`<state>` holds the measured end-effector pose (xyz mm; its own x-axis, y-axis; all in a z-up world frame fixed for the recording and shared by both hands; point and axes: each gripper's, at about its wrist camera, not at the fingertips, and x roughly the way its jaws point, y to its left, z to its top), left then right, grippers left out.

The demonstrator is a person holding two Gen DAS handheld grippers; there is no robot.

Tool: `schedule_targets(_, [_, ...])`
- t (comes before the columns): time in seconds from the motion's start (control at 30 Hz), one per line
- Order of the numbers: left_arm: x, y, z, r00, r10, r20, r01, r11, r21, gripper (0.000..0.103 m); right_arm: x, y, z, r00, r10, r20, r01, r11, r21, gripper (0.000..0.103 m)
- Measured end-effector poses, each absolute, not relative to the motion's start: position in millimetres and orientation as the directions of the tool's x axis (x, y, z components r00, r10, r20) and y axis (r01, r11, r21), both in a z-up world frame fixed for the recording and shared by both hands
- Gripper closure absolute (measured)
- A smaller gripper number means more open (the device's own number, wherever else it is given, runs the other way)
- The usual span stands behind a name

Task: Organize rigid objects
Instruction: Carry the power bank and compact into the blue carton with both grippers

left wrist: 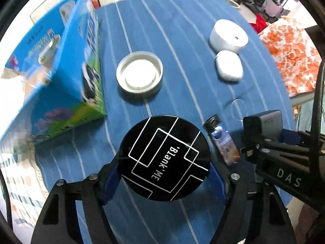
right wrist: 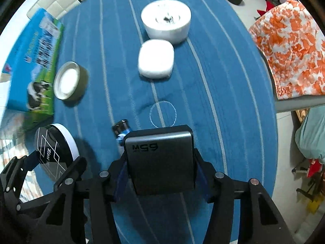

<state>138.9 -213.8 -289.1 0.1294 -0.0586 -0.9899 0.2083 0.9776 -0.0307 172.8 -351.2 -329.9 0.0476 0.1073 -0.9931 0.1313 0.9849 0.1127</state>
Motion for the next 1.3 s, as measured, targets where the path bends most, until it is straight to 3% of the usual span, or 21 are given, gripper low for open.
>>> schedule_targets(0.4, [149, -159, -181, 0.303, -0.123, -0.945, 0.161, 0.984, -0.076, 0.03, 195, -326, -221, 0.193, 0.174, -0.966, 0.045, 0.982, 0.186, 0.045])
schedule_targets(0.8, [150, -54, -98, 0.452, -0.062, -0.89, 0.064, 0.997, -0.037, 0.03, 203, -228, -116, 0.327, 0.266, -0.907, -0.077, 0.964, 0.255, 0.045])
schedule_targets(1.03, [145, 2, -84, 0.476, -0.039, -0.879, 0.015, 0.999, -0.036, 0.03, 202, -161, -98, 0.322, 0.303, -0.897, -0.153, 0.952, 0.266, 0.046])
schedule_targets(1.3, [164, 74, -112, 0.432, -0.048, -0.901, -0.049, 0.996, -0.076, 0.03, 222, -113, -136, 0.239, 0.334, -0.912, -0.14, 0.941, 0.307, 0.046])
